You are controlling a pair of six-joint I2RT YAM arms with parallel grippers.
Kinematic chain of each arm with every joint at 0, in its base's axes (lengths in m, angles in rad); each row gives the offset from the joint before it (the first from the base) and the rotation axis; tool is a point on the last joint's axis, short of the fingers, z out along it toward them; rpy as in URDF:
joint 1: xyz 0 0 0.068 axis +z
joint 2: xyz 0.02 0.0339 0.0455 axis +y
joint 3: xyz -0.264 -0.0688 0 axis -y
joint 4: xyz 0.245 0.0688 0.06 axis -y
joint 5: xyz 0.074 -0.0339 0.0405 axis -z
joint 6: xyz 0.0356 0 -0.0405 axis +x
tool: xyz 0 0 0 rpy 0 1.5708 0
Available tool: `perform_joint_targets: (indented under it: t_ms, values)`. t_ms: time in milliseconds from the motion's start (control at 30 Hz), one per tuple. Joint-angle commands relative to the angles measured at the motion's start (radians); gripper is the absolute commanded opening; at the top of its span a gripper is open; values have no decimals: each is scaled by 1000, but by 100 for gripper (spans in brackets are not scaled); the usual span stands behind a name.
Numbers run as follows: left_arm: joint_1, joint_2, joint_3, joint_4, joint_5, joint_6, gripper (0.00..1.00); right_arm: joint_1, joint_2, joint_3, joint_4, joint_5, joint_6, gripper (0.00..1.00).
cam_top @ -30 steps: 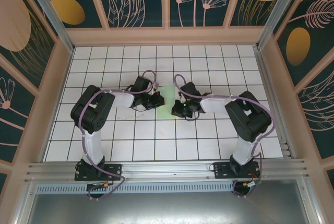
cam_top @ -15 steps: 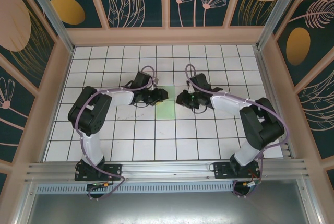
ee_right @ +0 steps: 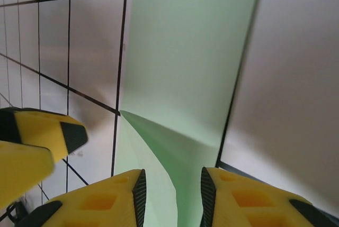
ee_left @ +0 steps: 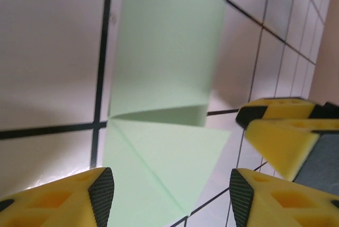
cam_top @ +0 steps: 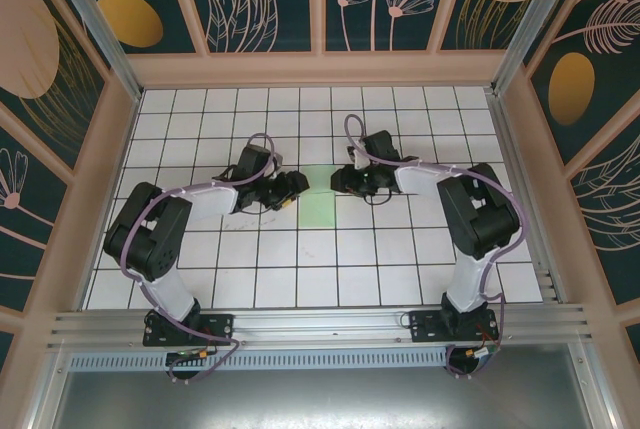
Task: Fold a paper plane with a square sheet of paper (pick it up from the middle)
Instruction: Turn over the paper at the center of the table.
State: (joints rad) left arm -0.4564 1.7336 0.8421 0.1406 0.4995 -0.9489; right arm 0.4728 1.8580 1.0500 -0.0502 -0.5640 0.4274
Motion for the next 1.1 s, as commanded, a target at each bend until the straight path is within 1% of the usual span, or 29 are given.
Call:
perform_joint_targets:
  t_ms: [0, 133, 267, 400, 467, 667, 1067]
  values:
    - [1, -14, -17, 65, 33, -40, 62, -3, 46, 46, 18, -80, -53, 34]
    - [2, -4, -18, 67, 50, -46, 62, -3, 66, 42, 35, -137, -65, 30]
    - [1, 12, -17, 78, 70, -52, 61, -6, 73, 33, 43, -156, -73, 25]
    - [1, 27, -13, 83, 86, -57, 59, -13, 75, 33, 42, -149, -71, 8]
    - [2, 32, -14, 83, 88, -56, 58, -21, 66, 21, 56, -140, -60, 4]
    - [2, 51, -9, 101, 113, -57, 54, -49, 37, -17, 106, -141, -29, 2]
    - [1, 123, 55, 141, 177, -38, 43, -57, 35, -27, 113, -142, -19, 2]
